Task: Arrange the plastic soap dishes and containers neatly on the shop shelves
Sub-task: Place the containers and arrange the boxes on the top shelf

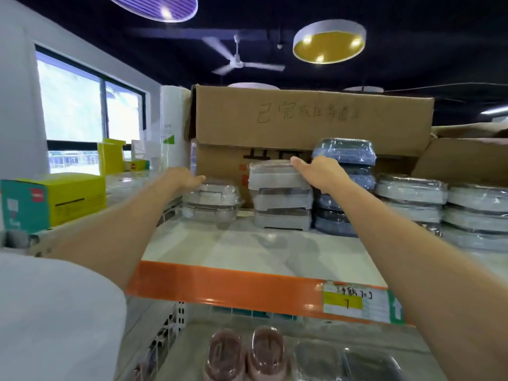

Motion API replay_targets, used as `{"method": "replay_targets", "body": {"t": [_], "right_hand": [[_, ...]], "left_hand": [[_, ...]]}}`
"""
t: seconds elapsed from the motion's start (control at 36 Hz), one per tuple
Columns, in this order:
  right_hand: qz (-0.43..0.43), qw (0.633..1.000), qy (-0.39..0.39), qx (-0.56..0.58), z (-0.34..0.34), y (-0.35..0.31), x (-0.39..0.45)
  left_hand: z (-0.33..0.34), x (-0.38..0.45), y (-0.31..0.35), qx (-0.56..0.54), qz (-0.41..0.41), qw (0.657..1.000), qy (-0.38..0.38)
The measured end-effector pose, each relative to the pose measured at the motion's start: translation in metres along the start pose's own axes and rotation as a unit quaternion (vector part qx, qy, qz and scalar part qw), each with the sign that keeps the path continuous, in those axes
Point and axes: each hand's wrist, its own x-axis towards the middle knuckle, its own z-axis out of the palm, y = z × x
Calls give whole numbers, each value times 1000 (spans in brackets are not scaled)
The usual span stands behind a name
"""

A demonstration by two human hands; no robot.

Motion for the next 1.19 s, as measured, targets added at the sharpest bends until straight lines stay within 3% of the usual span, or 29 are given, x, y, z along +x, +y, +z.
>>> {"method": "replay_targets", "body": {"t": [0.14, 0.36, 0.53, 0.75, 0.92, 1.03, 1.19], "right_hand": [[35, 999, -5, 6, 6, -5, 3], [83, 990, -25, 110, 12, -8, 6], [94, 977, -11, 193, 12, -10, 3], [115, 942, -36, 314, 12, -17, -4], [137, 891, -125, 415, 7, -18, -24], [135, 841, -156, 500, 7, -17, -35], [135, 809, -168, 547, 10, -10, -51]], "left_hand": [[7, 12, -9, -22, -24, 999, -34], [29, 21, -17, -51, -38, 997, 33], [35, 20, -6, -133, -36, 990, 20], [30, 14, -8, -386, -86, 918, -18], [25, 3, -4, -517, -90, 849, -62], [25, -6, -1, -527, -86, 842, -80], [27, -28, 2, -547, -68, 831, -75]]}}
